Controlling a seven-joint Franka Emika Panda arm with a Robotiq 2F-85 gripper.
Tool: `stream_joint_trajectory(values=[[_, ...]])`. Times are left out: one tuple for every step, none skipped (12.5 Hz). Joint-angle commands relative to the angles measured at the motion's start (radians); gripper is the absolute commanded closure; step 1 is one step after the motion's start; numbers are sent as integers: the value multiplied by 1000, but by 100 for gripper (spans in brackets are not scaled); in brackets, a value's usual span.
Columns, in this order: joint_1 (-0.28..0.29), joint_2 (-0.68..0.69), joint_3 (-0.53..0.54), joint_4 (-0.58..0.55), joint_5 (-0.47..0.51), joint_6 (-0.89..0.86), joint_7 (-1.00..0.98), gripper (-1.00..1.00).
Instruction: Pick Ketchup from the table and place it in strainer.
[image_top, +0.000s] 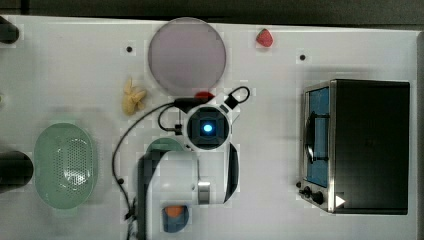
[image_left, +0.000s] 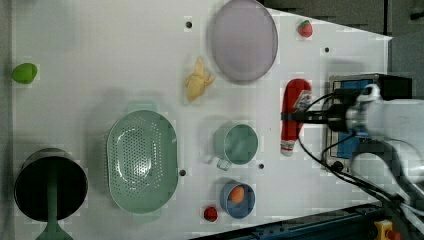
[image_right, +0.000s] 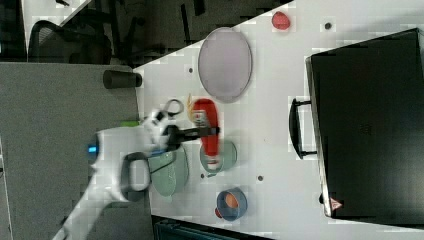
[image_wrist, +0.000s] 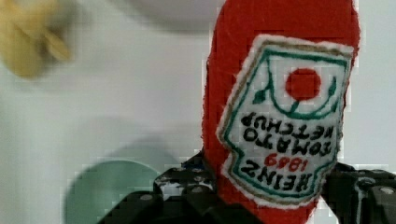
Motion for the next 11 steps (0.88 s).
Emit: stream_joint_trajectory(values=[[50,-84,97,89,-2,-135,172,-25],[59,-90,132,114,-2,-191,237,-25],[67,-88,170,130,-2,-230,288,-25],[76,-82,209,144,-2,-234,341,-25],[84,-75,248,155,-2,-233,402,-25],[91,-67,288,163,-2,-232,482,-25],[98,-57,329,168,-2,-229,556,-25],[104,-41,369,172,-2,-222,616,-25],[109,-20,407,175,-2,-196,666,-25],[113,9,441,175,-2,-158,713,-25],[116,44,470,175,-3,-109,771,-25]])
